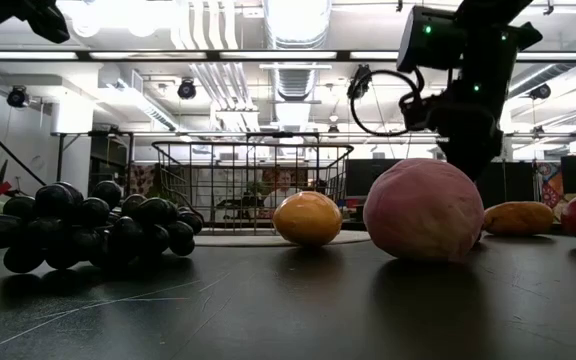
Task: Build produce basket
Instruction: Put the red grapes into the gold wire basket
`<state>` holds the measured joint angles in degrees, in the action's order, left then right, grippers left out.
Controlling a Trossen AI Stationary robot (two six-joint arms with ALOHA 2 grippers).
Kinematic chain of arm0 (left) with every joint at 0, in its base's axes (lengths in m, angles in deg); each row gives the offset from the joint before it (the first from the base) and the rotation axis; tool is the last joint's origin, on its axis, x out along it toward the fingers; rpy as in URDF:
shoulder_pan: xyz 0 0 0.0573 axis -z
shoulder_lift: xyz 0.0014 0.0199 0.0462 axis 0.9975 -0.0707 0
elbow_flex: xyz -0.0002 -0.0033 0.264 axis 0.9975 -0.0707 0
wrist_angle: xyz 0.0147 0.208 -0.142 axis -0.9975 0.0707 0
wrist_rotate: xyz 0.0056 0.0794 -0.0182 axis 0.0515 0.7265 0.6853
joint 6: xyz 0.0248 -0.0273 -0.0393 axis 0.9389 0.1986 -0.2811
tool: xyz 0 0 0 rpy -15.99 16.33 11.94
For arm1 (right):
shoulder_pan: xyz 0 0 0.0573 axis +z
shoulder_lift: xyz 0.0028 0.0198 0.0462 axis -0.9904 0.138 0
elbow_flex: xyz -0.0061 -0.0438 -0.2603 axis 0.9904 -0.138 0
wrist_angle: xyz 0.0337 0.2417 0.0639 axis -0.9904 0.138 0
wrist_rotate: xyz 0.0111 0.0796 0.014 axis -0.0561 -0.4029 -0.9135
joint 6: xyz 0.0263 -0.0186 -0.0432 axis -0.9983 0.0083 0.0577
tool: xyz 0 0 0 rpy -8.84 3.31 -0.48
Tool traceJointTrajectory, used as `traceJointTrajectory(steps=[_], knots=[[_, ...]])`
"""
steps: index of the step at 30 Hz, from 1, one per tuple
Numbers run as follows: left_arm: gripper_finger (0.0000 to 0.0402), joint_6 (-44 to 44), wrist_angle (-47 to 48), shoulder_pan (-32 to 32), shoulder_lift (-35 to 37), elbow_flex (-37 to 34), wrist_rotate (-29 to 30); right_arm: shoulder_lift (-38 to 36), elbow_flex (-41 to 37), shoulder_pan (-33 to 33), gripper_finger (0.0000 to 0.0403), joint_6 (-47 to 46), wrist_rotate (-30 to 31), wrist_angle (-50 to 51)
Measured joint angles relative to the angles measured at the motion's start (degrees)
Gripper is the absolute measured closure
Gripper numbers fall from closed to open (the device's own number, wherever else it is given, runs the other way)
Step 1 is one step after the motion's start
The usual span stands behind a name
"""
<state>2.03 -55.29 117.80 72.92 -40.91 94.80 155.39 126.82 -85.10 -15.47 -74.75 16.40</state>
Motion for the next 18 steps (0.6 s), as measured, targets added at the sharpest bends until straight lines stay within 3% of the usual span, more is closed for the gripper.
traceJointTrajectory(steps=[9,18], knots=[[0.0393,0.0,0.0,0.0,0.0,0.0,0.0,-7.8,2.6,0.0,0.0394,1.5,0.7,0.2],[0.0393,0.0,0.0,0.0,0.0,0.0,0.0,-16.3,7.2,0.0,0.0394,4.8,6.1,-0.5]])
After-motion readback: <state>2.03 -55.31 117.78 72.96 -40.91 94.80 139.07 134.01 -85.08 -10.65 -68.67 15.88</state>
